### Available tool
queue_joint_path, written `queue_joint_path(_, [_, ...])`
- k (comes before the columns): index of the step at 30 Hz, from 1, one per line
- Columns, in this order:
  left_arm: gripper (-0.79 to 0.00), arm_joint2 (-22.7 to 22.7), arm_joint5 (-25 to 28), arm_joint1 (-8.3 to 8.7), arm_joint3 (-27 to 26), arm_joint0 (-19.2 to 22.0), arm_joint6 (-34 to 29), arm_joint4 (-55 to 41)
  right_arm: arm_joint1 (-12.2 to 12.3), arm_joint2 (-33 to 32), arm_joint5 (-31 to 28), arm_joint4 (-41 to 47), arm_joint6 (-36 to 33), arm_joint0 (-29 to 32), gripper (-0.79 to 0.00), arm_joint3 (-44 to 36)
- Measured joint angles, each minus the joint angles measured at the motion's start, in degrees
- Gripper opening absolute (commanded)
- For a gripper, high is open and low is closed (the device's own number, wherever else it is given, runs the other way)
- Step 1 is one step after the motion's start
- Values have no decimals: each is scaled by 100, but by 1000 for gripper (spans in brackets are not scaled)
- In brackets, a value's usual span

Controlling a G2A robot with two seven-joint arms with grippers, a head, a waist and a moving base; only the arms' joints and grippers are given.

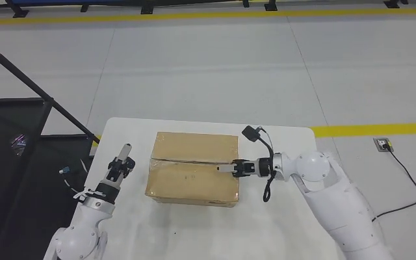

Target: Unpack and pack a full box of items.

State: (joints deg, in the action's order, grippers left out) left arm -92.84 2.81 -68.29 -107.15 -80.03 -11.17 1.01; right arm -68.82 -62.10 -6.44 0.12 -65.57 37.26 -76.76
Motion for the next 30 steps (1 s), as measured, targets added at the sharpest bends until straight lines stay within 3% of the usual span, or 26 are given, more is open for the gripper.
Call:
queue_joint_path(14, [0,-60,58,-12,60,-87,14,-45,-199,336,-144,936,547,-426,0,611])
queue_joint_path(24, [0,-89,91,-20,88,-154,-1,-72,-267,462,-117,188,1833,-560,0,600])
queue_joint_path(30, [0,-118,99,-24,73,-198,-22,-102,-182,280,-255,-337,1870,-528,0,406])
